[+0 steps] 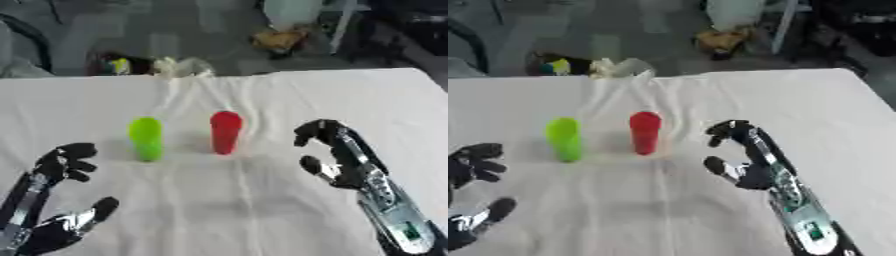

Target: Pour the contents of one cup into another cup.

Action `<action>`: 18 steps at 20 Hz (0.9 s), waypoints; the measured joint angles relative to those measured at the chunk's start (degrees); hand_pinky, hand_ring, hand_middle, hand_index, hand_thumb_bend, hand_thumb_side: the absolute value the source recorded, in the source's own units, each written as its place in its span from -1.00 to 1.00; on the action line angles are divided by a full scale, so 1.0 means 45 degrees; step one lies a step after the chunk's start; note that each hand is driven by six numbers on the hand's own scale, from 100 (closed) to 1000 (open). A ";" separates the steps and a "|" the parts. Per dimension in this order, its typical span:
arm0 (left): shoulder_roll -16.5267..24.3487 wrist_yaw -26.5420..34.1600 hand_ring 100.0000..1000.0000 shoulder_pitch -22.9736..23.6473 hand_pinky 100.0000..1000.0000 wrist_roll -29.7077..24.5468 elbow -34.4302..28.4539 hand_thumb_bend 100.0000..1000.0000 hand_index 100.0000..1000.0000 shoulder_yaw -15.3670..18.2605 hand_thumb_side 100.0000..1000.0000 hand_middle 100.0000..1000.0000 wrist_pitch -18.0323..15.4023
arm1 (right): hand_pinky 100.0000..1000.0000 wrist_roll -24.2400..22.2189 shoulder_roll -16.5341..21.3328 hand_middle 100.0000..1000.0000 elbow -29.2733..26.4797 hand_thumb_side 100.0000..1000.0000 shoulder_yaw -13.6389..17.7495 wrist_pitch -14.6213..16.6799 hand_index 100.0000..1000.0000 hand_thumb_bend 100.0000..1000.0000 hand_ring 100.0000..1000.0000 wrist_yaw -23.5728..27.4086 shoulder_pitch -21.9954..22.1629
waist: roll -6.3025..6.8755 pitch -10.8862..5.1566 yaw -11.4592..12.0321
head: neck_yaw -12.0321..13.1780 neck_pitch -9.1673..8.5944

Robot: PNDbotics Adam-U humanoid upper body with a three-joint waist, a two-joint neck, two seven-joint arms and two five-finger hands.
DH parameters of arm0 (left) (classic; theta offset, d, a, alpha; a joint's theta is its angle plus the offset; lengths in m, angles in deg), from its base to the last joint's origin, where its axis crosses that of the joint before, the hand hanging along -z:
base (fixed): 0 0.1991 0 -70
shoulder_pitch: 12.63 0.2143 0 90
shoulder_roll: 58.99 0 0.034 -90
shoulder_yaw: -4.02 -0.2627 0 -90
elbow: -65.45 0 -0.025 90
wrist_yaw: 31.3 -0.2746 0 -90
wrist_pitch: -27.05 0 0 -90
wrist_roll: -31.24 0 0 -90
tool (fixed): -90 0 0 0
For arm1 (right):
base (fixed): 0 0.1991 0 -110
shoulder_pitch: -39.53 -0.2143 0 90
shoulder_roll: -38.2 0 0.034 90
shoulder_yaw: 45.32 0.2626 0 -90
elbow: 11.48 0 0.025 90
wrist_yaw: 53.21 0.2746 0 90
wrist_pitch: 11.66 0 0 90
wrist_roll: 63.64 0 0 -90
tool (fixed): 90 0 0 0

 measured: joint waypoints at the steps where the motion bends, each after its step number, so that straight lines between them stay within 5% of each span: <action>1: 0.0041 -0.0052 0.30 -0.0132 0.16 0.0085 0.0150 0.16 0.56 -0.0002 0.06 0.56 0.0103 | 0.34 0.0000 0.0000 -0.22 0.0000 0.16 0.0000 0.0000 0.28 0.23 0.04 0.0002 0.0000 | -0.0001 0.0000 -0.0019 | 0.0000 0.0000; 6: 0.0145 -0.0379 0.32 -0.0908 0.15 0.0782 0.1250 0.06 0.57 -0.0117 -0.01 0.57 0.0776 | 0.34 -0.0008 0.0000 -0.22 0.0000 0.16 -0.0004 0.0006 0.28 0.23 0.04 0.0011 0.0000 | -0.0005 0.0000 -0.0166 | 0.0001 0.0000; 18: 0.0242 -0.1228 0.33 -0.2544 0.16 0.1711 0.3974 0.39 0.59 -0.0557 -0.05 0.56 0.1139 | 0.34 -0.0088 -0.0001 -0.23 0.0000 0.16 -0.0080 0.0030 0.28 0.23 0.04 0.0074 -0.0004 | -0.0015 0.0017 -0.0481 | 0.0013 0.0000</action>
